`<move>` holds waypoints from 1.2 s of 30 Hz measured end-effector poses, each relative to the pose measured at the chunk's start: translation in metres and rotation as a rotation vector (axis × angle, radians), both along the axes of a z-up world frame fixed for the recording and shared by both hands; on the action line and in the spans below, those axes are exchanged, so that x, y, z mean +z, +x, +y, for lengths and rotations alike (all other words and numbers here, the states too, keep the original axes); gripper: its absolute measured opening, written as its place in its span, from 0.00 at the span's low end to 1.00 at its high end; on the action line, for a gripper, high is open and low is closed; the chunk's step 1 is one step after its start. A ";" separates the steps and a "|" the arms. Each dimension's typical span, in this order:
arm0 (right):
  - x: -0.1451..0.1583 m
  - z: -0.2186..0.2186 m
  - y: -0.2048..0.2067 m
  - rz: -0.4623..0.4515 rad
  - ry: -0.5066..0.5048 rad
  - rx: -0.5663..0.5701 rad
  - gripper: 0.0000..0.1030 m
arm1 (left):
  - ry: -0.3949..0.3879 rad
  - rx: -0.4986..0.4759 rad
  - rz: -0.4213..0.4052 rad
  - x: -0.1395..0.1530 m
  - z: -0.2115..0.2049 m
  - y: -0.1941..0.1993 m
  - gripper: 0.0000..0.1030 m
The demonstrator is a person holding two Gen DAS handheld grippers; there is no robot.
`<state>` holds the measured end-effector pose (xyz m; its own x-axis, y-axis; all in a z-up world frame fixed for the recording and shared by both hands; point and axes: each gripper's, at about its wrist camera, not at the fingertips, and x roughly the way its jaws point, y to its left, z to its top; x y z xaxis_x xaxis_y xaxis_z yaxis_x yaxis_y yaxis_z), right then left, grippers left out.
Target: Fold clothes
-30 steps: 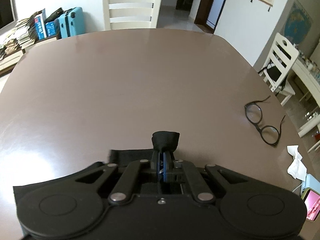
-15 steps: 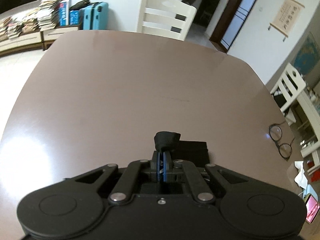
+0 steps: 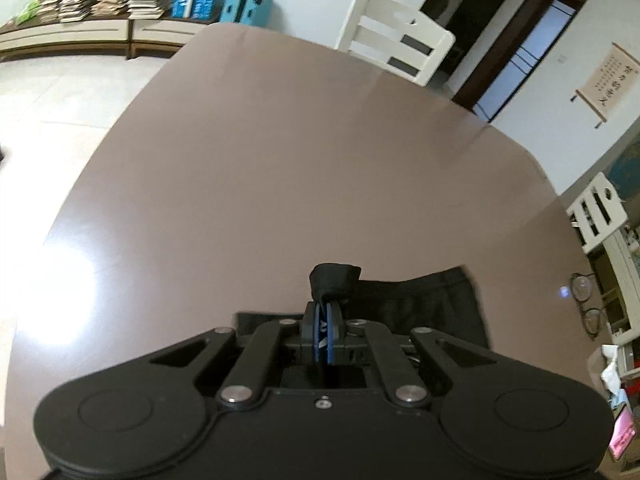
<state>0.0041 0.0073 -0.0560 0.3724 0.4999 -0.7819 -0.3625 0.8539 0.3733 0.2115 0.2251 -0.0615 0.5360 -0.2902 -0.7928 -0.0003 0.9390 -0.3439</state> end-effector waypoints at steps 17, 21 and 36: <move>-0.004 -0.067 0.030 0.092 0.073 -0.084 0.61 | 0.047 0.094 -0.012 -0.013 0.060 -0.025 0.46; 0.004 -0.148 0.027 0.091 0.053 -0.331 0.62 | 0.086 0.077 -0.052 0.002 0.063 -0.026 0.50; 0.020 -0.201 0.020 -0.176 -0.312 -0.408 0.12 | 0.120 -0.416 -0.201 0.020 -0.087 -0.013 0.55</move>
